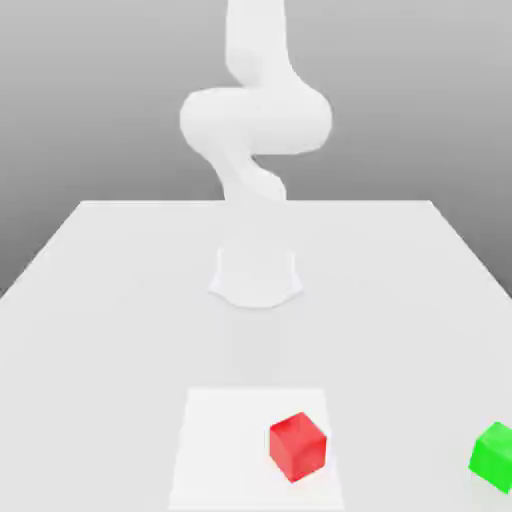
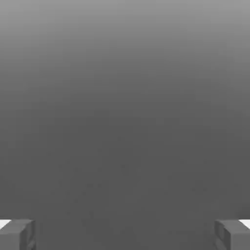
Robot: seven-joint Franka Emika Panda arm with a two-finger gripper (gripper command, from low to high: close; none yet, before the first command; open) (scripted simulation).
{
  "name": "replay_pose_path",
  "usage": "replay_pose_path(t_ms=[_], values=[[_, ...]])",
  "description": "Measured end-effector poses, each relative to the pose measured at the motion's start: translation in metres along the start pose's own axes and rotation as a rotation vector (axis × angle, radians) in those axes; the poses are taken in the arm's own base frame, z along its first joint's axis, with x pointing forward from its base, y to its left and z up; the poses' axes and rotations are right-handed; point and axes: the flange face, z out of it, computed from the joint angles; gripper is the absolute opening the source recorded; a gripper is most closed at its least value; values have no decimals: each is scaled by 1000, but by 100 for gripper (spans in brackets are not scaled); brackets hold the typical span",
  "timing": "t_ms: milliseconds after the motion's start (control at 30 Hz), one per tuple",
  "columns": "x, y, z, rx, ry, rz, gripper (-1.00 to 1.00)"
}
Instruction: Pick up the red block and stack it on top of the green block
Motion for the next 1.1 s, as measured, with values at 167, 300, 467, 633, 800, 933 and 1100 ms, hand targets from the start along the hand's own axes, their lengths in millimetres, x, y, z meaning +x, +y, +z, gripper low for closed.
replay_pose_path(t_ms=[167,300,467,633,800,933,1100], values=[[-25,9,111,-98,-131,-110,0],[-57,26,189,-167,-237,-196,0],[-109,61,274,-243,-378,-302,0],[-174,106,341,-308,-527,-410,0],[-228,151,389,-348,-632,-477,0],[-251,173,423,-350,-638,-480,-100],[-251,173,423,-351,-638,-480,-100]])
